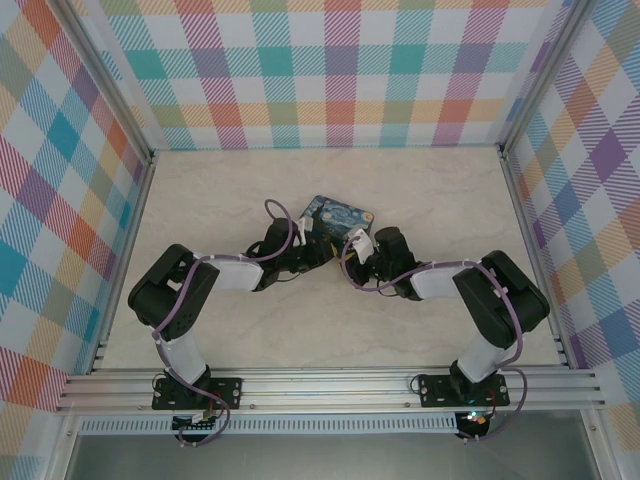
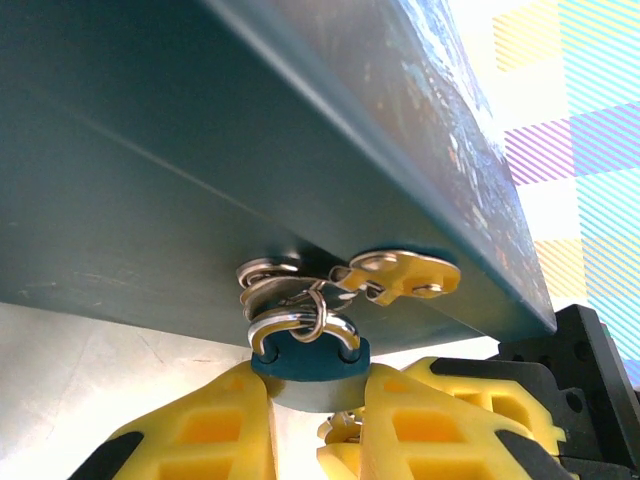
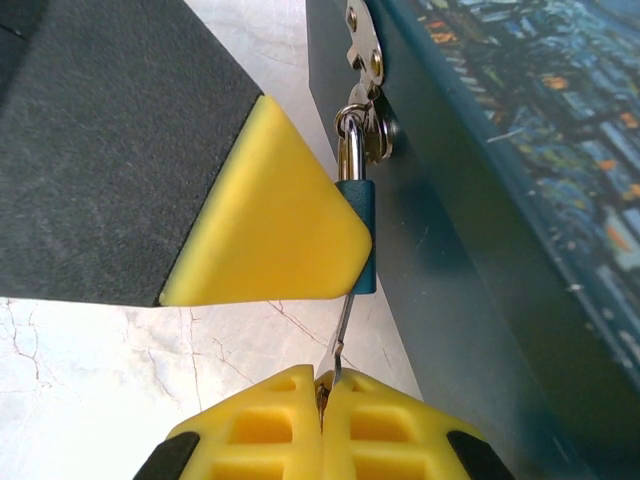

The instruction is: Unlock a padlock with a key

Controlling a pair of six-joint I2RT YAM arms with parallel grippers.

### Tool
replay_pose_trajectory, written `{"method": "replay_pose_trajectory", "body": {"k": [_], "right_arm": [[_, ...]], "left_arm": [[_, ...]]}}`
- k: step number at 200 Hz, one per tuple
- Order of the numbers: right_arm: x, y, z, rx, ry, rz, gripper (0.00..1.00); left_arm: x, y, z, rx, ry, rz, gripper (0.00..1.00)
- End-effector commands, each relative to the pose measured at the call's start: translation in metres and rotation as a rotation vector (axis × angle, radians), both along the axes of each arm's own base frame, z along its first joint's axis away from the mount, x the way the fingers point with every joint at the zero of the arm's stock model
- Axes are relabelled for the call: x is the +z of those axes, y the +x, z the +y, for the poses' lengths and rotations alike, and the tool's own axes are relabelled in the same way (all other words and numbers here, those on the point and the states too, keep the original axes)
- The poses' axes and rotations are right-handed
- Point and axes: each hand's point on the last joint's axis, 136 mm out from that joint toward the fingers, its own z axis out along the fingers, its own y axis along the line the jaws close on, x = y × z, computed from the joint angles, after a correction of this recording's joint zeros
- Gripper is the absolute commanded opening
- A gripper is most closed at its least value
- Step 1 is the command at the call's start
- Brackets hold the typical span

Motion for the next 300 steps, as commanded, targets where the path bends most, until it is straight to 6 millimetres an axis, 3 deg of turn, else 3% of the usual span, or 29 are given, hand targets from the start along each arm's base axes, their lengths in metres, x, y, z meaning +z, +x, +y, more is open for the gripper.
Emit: {"method": "replay_pose_trajectory", "body": {"k": [1, 73, 129, 220, 300], "right_arm": [[0.053, 0.010, 0.015, 0.046, 0.107, -0.125, 0.00], [0.036, 0.011, 0.011, 0.033, 0.072, -0.102, 0.00], [0.049, 0.014, 0.010, 0.036, 0.119, -0.088, 0.00], [0.043, 0.005, 0.008, 0.047, 0.127, -0.017, 0.00], [0.034, 0.014, 0.005, 0.021, 0.092, -0.062, 0.00]], "left_arm": [[-0.005, -0.016, -0.006, -0.042, 0.006, 0.036, 0.21], [-0.003, -0.018, -0.010, -0.054, -0.010, 0.041, 0.21], [-0.008, -0.019, -0.008, -0.044, 0.007, 0.045, 0.21], [-0.005, -0.018, -0.008, -0.040, 0.000, 0.034, 0.21], [0.004, -0.021, -0.009, -0.048, -0.022, 0.027, 0.21]]}}
